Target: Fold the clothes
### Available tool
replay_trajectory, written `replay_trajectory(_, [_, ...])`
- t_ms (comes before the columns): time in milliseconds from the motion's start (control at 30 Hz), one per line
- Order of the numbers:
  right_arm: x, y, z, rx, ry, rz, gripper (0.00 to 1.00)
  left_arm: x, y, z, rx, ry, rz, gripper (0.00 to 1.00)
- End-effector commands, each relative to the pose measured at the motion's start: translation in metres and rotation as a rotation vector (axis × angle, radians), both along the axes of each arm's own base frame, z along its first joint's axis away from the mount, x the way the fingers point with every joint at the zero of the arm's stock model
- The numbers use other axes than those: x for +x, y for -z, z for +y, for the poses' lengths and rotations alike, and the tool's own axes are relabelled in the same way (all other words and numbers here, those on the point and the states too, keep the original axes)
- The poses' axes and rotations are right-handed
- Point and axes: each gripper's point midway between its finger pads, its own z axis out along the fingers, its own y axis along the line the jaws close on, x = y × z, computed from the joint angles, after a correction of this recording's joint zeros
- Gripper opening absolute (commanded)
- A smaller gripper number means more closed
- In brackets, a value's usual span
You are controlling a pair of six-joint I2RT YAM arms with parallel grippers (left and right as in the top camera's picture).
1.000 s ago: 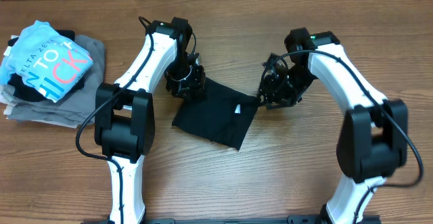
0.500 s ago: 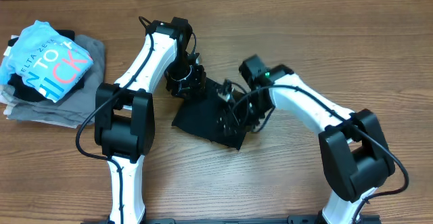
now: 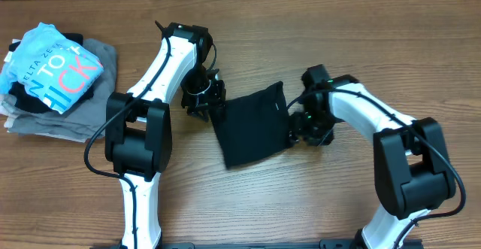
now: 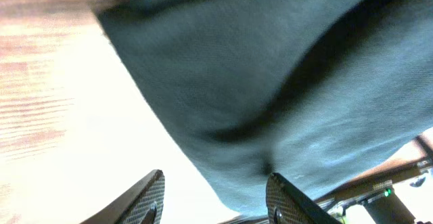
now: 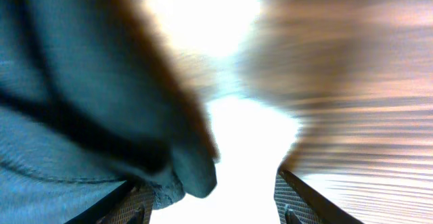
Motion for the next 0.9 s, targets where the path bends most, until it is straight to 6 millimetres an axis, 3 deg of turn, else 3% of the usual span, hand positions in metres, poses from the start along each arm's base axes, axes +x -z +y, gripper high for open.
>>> replay_trajectory(0, [0.017, 0.006, -0.065, -0.202, 0.14, -0.033, 0.61, -0.004, -0.001, -0.004, -0.014, 0.002, 0.017, 0.51])
replay_trajectory(67, [0.019, 0.002, -0.079, -0.207, 0.184, -0.019, 0.61, 0.012, -0.014, -0.007, -0.04, -0.001, -0.077, 0.51])
replay_trajectory(167, [0.022, -0.003, -0.088, -0.207, 0.214, -0.013, 0.61, 0.051, -0.044, -0.023, -0.144, 0.0, -0.29, 0.55])
replay_trajectory(233, [0.024, -0.004, -0.086, -0.195, 0.215, -0.019, 0.63, 0.074, -0.066, -0.046, -0.285, 0.052, -0.43, 0.7])
replay_trajectory(333, [0.026, -0.005, -0.083, -0.183, 0.216, -0.023, 0.64, 0.091, -0.081, -0.076, -0.428, 0.175, -0.577, 0.9])
replay_trajectory(433, [0.026, -0.005, -0.084, -0.183, 0.216, -0.023, 0.64, 0.094, -0.078, -0.094, -0.462, 0.269, -0.637, 1.0])
replay_trajectory(700, [0.024, -0.005, -0.084, -0.184, 0.216, -0.017, 0.65, 0.085, -0.039, -0.141, -0.495, 0.376, -0.622, 1.0])
replay_trajectory(867, [0.023, -0.005, -0.084, -0.186, 0.215, -0.012, 0.65, 0.086, -0.007, -0.149, -0.488, 0.364, -0.575, 1.0])
